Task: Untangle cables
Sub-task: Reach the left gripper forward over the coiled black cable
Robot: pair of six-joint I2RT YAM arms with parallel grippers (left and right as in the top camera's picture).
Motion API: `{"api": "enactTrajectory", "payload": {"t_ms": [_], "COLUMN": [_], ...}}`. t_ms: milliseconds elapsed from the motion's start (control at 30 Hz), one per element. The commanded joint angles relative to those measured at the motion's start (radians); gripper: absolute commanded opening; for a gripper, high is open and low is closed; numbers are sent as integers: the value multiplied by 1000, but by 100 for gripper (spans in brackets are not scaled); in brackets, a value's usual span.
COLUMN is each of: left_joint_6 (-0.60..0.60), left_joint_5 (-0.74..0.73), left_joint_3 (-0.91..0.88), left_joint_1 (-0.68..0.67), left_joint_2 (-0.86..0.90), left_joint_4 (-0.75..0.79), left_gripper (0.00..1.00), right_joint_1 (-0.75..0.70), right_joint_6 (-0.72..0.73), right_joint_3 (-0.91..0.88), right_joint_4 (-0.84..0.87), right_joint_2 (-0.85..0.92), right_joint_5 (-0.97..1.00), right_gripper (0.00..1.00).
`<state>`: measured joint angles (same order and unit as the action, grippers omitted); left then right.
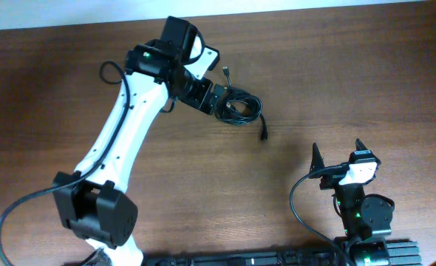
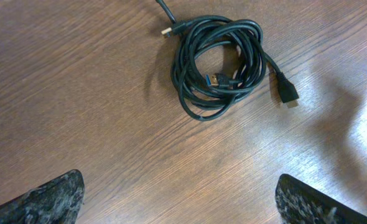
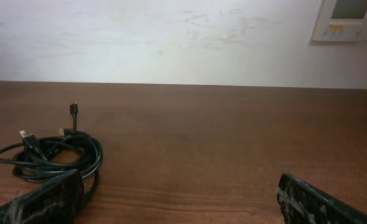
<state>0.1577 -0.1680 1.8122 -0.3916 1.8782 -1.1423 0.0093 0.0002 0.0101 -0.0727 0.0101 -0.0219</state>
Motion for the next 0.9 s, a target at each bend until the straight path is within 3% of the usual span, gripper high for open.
{"api": "enactTrajectory", "payload": {"t_ms": [0, 200, 500, 867], "left_joint_6": [16, 11, -242, -259], "left_joint_5": [3, -24, 98, 99], "left_joint_3": [23, 23, 22, 22], "left_joint_1": [-23, -34, -52, -119], "left_joint_2": [26, 26, 62, 250], "left_joint_4": [4, 19, 43, 70], "left_gripper": [99, 99, 99, 99], "right_joint_1": [5, 5, 5, 5], "right_joint_6": [3, 3, 3, 3], "right_joint_3": [-5, -5, -5, -5], "right_joint_4": [-6, -6, -6, -6], "right_joint_2": [-2, -2, -2, -2], "right_joint_5": [19, 19, 19, 19], "right_gripper": [99, 99, 99, 99]}}
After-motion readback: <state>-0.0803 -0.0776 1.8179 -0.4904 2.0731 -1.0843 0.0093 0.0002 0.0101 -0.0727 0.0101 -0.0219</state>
